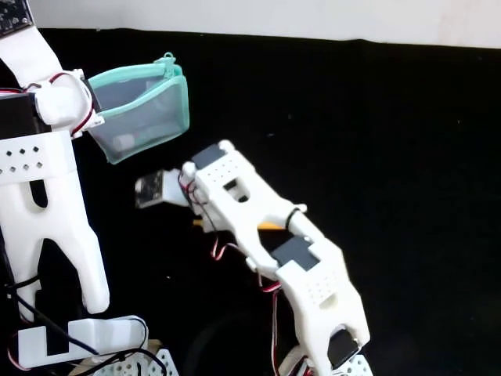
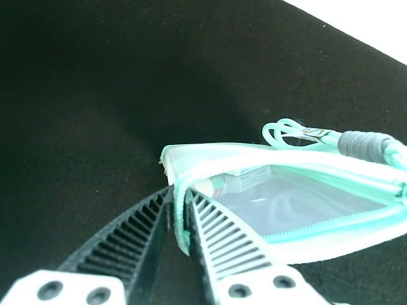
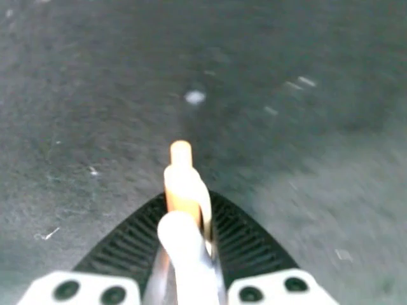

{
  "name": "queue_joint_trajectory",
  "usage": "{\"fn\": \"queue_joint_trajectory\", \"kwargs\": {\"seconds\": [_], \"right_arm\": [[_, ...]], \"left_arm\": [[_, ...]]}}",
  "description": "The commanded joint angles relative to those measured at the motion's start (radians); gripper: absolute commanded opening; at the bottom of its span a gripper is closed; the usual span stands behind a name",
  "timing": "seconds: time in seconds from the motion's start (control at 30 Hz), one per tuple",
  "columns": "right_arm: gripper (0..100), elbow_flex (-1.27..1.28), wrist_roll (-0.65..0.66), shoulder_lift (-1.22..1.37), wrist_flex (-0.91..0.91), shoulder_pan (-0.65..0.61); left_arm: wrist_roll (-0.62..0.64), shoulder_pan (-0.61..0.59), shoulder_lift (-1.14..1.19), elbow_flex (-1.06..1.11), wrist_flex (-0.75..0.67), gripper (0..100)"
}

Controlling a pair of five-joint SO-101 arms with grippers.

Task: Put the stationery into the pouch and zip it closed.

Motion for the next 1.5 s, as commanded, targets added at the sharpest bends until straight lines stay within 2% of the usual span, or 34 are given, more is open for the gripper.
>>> {"fn": "queue_joint_trajectory", "kwargs": {"seconds": [0.0, 0.37, 0.7, 0.83, 1.2, 1.47], "right_arm": [[0.7, -0.085, -0.098, -0.114, 0.039, 0.042], [0.7, -0.117, -0.358, -0.326, 0.045, 0.097], [0.7, -0.134, -0.535, -0.463, -0.012, 0.130], [0.6, -0.254, -0.626, -0.486, -0.012, 0.159], [0.6, -0.780, -0.847, -0.481, -0.019, 0.159], [0.6, -0.862, -0.927, -0.476, -0.154, 0.130]], "left_arm": [[-0.003, 0.002, 0.007, 0.035, -0.003, 1], [-0.003, 0.002, 0.008, 0.035, -0.003, 1], [-0.003, 0.002, 0.008, 0.035, -0.003, 1], [-0.003, 0.002, 0.008, 0.035, -0.003, 1], [-0.003, 0.005, 0.008, 0.035, -0.003, 1], [-0.003, 0.007, 0.008, 0.035, -0.003, 1]]}}
